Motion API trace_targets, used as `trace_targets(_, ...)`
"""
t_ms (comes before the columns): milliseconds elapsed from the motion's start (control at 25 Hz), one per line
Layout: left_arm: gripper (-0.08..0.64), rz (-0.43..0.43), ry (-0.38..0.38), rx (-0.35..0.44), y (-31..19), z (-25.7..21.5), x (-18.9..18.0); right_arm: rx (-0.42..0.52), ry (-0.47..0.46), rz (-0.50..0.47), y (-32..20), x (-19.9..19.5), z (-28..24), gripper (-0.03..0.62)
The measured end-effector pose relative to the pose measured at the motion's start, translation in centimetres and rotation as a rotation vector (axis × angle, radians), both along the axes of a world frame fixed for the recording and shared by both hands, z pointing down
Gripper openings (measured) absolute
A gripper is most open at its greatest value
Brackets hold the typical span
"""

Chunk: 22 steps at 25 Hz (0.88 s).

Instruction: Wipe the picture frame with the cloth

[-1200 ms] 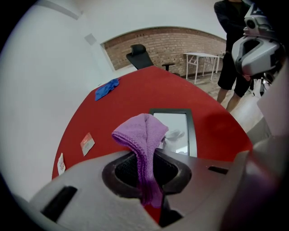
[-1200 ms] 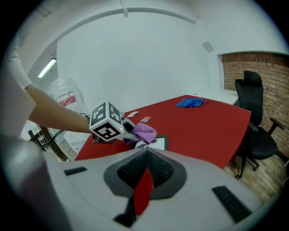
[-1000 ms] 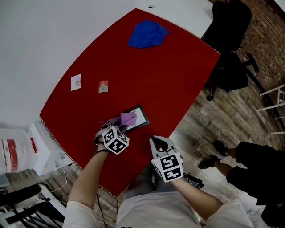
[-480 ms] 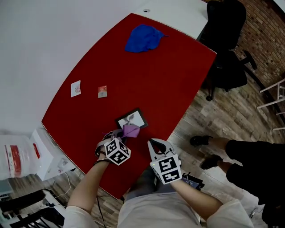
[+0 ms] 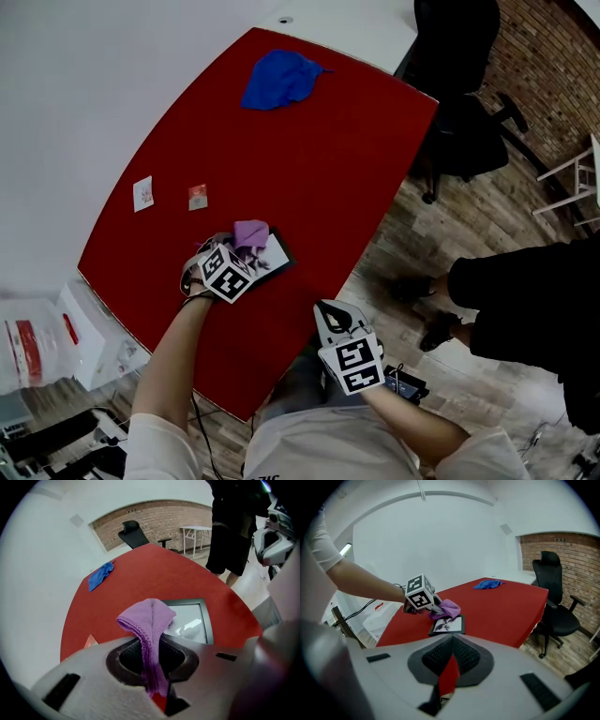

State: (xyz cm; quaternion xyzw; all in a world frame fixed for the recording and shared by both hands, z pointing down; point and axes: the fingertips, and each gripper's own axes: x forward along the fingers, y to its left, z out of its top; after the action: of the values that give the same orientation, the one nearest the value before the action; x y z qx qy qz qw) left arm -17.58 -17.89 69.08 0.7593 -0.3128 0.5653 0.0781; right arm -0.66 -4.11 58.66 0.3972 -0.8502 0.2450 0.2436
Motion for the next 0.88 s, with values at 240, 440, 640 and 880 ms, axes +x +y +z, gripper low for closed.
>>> trace_targets(240, 0.057, 0.04, 0.005, -0.04, 2.7, 1.1, 2.0, 0.003, 0.0, 0.01, -0.2, 0.5, 0.0, 0.003)
trace_targets(440, 0.057, 0.108, 0.027, -0.092, 7.4, 1.5, 5.3, 0.016, 0.005, 0.007, -0.8, 0.6, 0.0, 0.003)
trace_targets(640, 0.057, 0.151, 0.018, -0.1, 9.6, 1.6, 6.2, 0.025, -0.002, -0.013, -1.1, -0.3, -0.4, 0.003)
trace_targets(880, 0.057, 0.138, 0.017, -0.1, 8.4, 1.4, 5.7, 0.022, -0.005, -0.025, -0.8, -0.6, -0.3, 0.003)
